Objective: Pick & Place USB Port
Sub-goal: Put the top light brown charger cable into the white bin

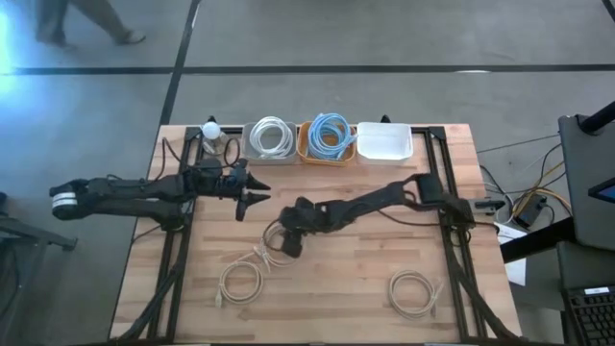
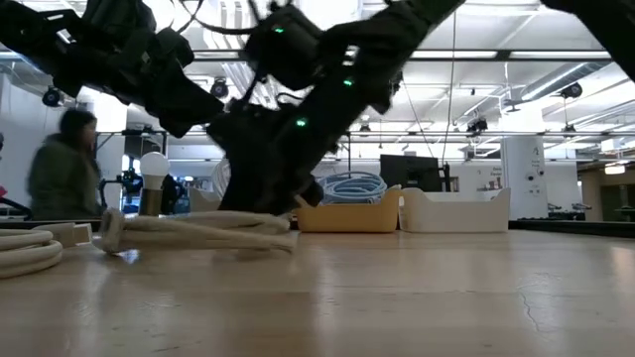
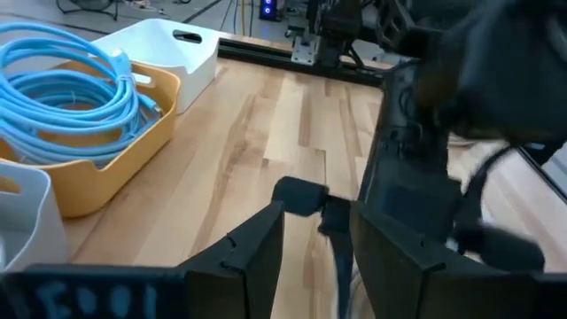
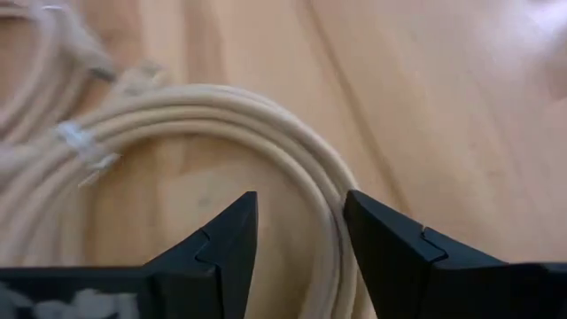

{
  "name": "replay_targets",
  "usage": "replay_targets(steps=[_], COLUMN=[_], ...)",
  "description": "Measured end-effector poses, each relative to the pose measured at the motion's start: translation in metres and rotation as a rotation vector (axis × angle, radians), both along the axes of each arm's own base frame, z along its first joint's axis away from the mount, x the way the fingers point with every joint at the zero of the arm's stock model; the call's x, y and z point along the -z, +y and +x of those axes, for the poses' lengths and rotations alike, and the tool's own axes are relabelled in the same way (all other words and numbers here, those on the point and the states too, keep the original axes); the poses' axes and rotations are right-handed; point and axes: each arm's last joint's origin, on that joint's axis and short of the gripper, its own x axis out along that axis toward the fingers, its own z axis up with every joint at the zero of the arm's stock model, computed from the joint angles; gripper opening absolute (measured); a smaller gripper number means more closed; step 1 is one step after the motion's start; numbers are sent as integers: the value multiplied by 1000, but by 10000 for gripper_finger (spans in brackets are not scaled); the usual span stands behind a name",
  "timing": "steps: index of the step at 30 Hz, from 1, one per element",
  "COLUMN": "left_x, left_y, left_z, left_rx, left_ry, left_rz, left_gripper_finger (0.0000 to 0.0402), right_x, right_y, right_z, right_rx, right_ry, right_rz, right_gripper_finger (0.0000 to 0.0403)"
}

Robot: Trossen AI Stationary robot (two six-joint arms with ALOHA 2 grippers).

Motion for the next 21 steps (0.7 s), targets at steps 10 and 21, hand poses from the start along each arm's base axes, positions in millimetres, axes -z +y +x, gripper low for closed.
replay_targets(steps=[10, 21], left_x=[1, 2], left_y=[-1, -2], left_z=[1, 1], left_rx=[0, 5], left_ry=[5, 12], left_rz=[-29, -44], left_gripper_finger=[156, 156], right_x=[12, -34], right_y=[5, 3], right_z=[21, -6], right_rx=[-72, -83], right_ry=[212, 392], right_rz=[-231, -348], right_gripper_finger=[92, 29])
